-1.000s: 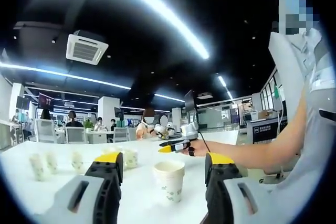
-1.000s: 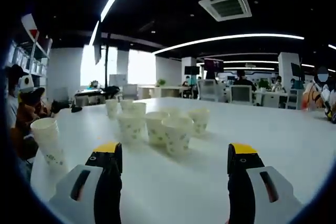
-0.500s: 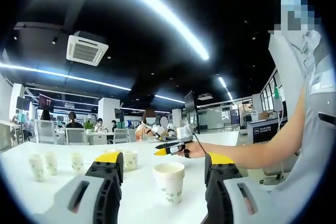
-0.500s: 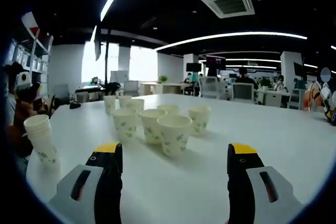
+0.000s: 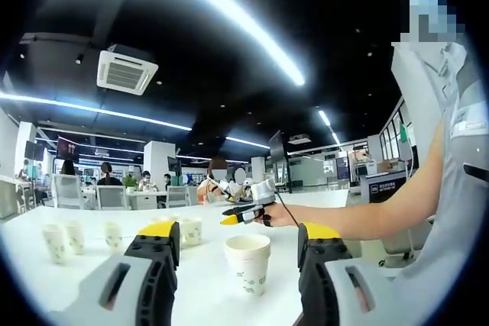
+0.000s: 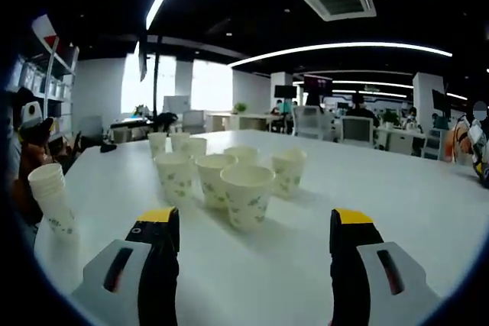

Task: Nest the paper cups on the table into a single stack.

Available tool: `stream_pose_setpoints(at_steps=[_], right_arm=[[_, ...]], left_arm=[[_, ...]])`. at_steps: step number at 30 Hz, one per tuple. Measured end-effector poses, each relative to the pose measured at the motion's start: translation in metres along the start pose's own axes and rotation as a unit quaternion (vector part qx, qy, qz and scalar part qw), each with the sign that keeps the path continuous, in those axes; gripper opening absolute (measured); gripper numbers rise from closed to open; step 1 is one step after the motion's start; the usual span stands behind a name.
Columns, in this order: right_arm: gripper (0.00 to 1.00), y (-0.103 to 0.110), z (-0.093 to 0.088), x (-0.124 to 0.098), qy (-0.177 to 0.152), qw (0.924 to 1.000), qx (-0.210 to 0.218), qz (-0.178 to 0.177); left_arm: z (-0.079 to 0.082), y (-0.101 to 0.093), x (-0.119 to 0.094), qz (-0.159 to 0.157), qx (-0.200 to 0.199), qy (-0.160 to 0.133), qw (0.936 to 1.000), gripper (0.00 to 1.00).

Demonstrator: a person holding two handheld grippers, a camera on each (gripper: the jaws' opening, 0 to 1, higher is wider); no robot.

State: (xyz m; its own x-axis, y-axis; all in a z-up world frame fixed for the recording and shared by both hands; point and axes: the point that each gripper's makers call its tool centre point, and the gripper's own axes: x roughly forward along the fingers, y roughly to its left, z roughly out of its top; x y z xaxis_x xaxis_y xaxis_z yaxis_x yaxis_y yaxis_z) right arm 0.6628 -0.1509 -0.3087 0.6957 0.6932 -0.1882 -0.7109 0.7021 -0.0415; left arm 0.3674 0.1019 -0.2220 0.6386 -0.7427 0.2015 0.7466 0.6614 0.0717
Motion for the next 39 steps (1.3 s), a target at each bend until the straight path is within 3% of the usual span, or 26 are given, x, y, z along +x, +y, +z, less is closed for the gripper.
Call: stream_pose_setpoints(at_steps=[4, 18, 39], right_arm=[[0.82, 0.006, -0.004, 0.009, 0.008, 1.0000, 0.002, 0.006], [0.76, -0.002, -0.003, 0.036, 0.021, 0.9993, -0.012, 0.029], [0.70, 0.014, 0.003, 0.074, 0.021, 0.9990, -0.013, 0.038]], left_arm=[[-0.003, 0.001, 0.001, 0.001, 0.001, 0.005, 1.0000, 0.67], [-0.006, 0.005, 0.002, 0.006, 0.002, 0.008, 0.9999, 0.67], [-0.006, 0.004, 0.001, 0.008, 0.009, 0.008, 0.9999, 0.67]])
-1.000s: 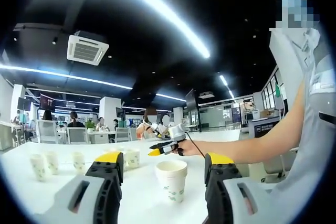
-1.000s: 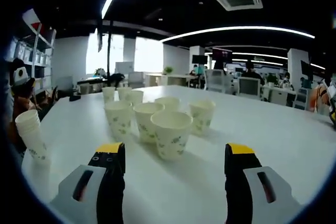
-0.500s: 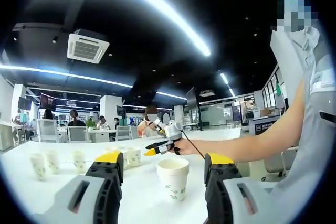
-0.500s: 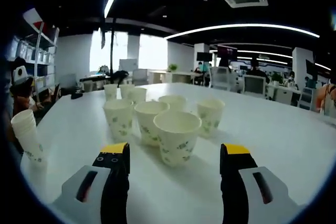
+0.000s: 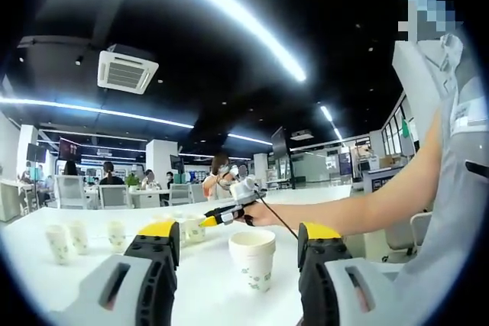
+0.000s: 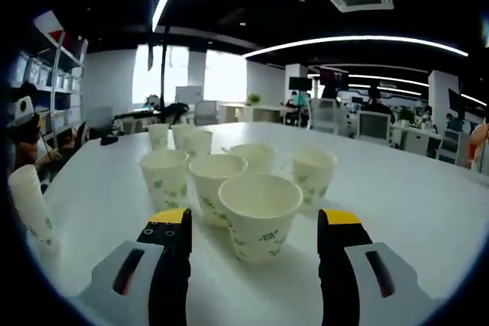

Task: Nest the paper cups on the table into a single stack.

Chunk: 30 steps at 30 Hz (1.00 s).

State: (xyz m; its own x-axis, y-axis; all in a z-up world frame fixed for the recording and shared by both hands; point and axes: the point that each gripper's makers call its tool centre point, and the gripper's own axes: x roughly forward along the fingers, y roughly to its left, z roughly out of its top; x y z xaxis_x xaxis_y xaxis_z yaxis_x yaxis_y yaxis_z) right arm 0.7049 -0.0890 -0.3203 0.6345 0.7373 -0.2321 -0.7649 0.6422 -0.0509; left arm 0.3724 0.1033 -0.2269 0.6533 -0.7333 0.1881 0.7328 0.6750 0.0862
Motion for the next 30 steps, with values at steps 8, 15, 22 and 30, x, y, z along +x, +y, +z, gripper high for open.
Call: stream_pose_setpoints(at_steps=[8, 15, 22, 30], right_arm=[[0.66, 0.002, -0.001, 0.003, -0.003, 0.9998, 0.013, -0.014], [0.61, 0.008, 0.001, 0.005, -0.003, 0.9999, 0.012, -0.010], [0.60, 0.007, 0.002, 0.014, -0.003, 0.9998, 0.013, -0.015], [0.57, 0.013, 0.004, 0.021, -0.005, 0.9998, 0.014, -0.012]], left_arm=[[-0.001, -0.003, 0.001, -0.004, 0.001, 0.001, 1.0000, 0.67], [-0.002, -0.002, 0.000, -0.004, -0.001, 0.002, 1.0000, 0.67], [0.001, -0.001, -0.002, -0.002, 0.001, -0.003, 1.0000, 0.67], [0.003, 0.005, -0.004, 0.004, 0.000, -0.006, 1.0000, 0.66]])
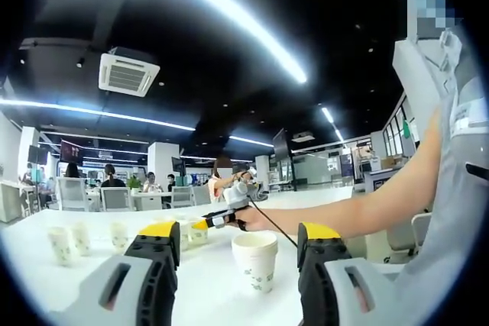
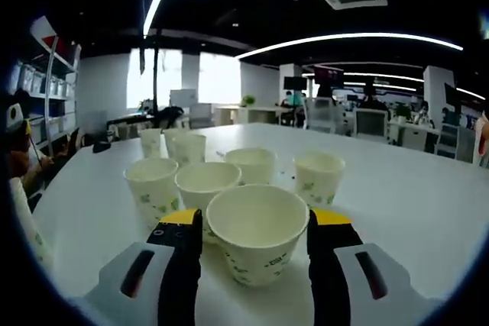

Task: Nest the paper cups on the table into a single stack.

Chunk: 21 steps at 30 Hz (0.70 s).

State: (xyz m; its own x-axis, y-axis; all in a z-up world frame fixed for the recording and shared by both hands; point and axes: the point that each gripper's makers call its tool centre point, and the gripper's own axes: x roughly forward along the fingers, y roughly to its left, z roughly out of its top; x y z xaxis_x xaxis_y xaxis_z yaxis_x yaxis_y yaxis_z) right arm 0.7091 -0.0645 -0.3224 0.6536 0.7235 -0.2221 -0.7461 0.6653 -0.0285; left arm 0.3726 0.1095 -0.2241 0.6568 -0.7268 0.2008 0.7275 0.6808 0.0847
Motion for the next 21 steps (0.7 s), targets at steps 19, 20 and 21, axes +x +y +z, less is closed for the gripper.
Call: stream_pose_setpoints(at_steps=[19, 20, 21], right_arm=[[0.55, -0.007, 0.014, -0.032, -0.022, 0.9992, -0.016, -0.028], [0.54, -0.007, 0.015, -0.035, -0.024, 0.9992, -0.015, -0.029], [0.54, -0.007, 0.015, -0.037, -0.025, 0.9992, -0.013, -0.029]], left_arm=[[-0.010, 0.001, 0.003, -0.004, -0.010, 0.008, 0.9999, 0.66], [-0.008, 0.001, 0.002, -0.003, -0.008, 0.006, 0.9999, 0.66], [-0.004, 0.001, 0.002, -0.003, -0.008, 0.002, 1.0000, 0.66]])
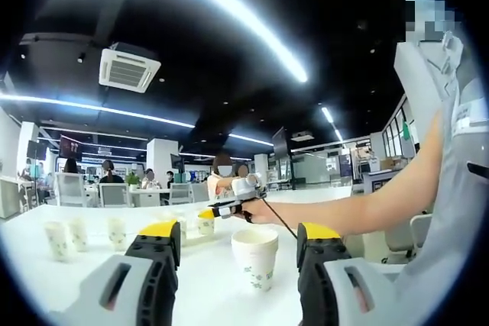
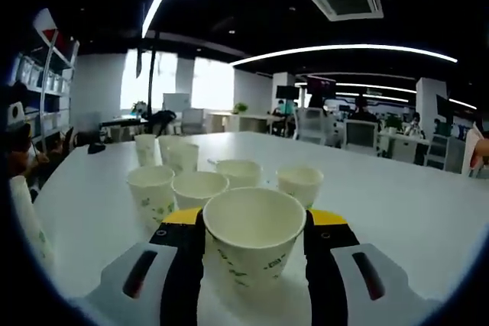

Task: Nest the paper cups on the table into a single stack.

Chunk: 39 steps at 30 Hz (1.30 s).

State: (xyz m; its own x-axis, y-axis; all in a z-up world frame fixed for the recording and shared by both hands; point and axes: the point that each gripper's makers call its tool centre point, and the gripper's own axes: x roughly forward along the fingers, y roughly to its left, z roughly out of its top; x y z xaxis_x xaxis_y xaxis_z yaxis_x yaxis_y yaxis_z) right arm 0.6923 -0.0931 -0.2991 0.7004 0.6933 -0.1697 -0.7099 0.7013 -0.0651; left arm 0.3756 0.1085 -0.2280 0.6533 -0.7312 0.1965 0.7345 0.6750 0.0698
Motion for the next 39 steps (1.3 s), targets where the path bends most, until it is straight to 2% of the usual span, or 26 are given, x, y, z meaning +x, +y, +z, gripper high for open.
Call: stream_pose_setpoints(at_steps=[4, 8, 11, 15, 20, 22, 25, 30, 36, 39], right_arm=[[0.54, -0.005, -0.002, 0.000, 0.003, 1.0000, -0.001, -0.001], [0.54, -0.006, -0.004, 0.001, -0.004, 0.9999, 0.013, 0.000], [0.54, -0.001, -0.003, -0.003, -0.005, 0.9999, 0.011, 0.001], [0.54, 0.003, 0.006, -0.010, -0.012, 0.9999, 0.006, 0.004], [0.54, -0.002, 0.020, -0.012, -0.015, 0.9999, -0.003, 0.005], [0.54, -0.003, 0.024, -0.012, -0.013, 0.9998, -0.011, 0.005], [0.54, 0.001, 0.027, -0.013, -0.020, 0.9997, -0.001, 0.012], [0.54, 0.012, 0.032, -0.017, -0.019, 0.9996, -0.003, 0.018], [0.54, 0.015, 0.047, -0.015, -0.016, 0.9994, -0.016, 0.028], [0.54, 0.012, 0.055, -0.015, -0.017, 0.9993, -0.021, 0.027]], left_arm=[[0.007, 0.001, 0.000, 0.004, 0.003, -0.013, 0.9999, 0.65], [-0.004, 0.002, 0.002, 0.005, 0.001, 0.004, 1.0000, 0.65], [0.000, -0.003, 0.002, 0.000, 0.000, -0.004, 1.0000, 0.65], [0.000, -0.007, 0.004, -0.006, 0.001, -0.001, 1.0000, 0.65], [0.008, -0.003, 0.004, 0.000, 0.003, -0.014, 0.9999, 0.65], [0.000, -0.001, 0.006, 0.002, -0.002, -0.004, 1.0000, 0.65], [-0.006, -0.003, 0.007, -0.001, -0.002, 0.005, 1.0000, 0.65], [-0.001, -0.010, 0.006, -0.011, -0.005, -0.004, 0.9999, 0.65], [0.009, -0.005, 0.002, -0.003, -0.002, -0.016, 0.9999, 0.64], [0.002, -0.001, 0.002, 0.002, -0.003, -0.006, 1.0000, 0.64]])
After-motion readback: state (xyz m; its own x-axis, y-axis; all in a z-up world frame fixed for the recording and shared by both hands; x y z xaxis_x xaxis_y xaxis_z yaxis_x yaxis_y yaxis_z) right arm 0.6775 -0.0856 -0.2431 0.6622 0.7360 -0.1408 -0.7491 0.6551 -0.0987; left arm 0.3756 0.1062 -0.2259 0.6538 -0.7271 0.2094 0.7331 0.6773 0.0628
